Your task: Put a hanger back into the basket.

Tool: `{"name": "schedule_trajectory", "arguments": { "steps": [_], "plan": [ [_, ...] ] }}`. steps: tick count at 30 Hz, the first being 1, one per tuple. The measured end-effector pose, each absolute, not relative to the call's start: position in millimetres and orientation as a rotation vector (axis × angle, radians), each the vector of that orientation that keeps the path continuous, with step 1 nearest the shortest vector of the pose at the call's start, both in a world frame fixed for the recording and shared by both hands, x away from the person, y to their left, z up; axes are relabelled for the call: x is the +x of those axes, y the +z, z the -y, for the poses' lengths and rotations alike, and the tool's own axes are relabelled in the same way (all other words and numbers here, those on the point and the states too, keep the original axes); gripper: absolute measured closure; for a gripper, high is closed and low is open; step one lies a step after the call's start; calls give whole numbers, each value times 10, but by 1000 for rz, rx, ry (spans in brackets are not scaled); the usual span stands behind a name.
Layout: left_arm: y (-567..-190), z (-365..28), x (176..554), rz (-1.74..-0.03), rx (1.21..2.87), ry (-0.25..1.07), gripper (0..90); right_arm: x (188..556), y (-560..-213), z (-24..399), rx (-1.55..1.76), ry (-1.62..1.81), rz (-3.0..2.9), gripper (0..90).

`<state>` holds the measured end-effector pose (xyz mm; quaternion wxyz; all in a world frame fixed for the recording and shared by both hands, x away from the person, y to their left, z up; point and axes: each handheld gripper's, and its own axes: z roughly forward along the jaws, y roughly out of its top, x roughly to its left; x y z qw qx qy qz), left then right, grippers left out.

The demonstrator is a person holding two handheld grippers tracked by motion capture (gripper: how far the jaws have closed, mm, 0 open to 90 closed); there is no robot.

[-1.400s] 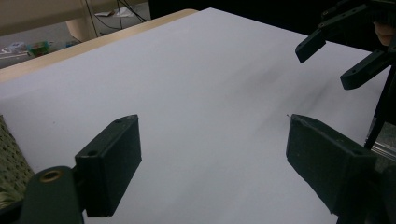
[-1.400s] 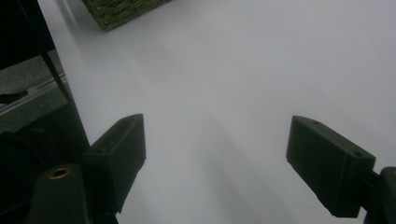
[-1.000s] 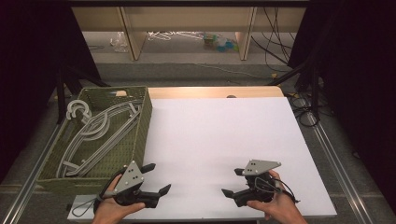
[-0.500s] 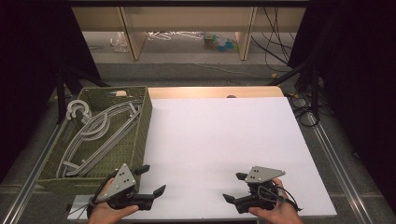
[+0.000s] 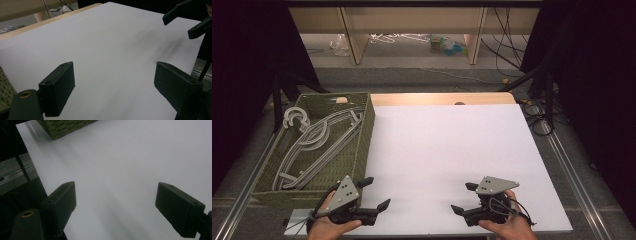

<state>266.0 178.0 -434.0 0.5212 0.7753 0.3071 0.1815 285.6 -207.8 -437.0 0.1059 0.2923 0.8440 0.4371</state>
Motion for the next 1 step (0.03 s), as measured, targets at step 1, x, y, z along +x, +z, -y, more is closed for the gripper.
{"name": "schedule_trajectory", "arguments": {
  "steps": [1],
  "plan": [
    [-4337, -1781, 2656, -741, 1866, 438, 168, 2856, -4371, 2077, 862, 1288, -2488, 178]
  ]
}}
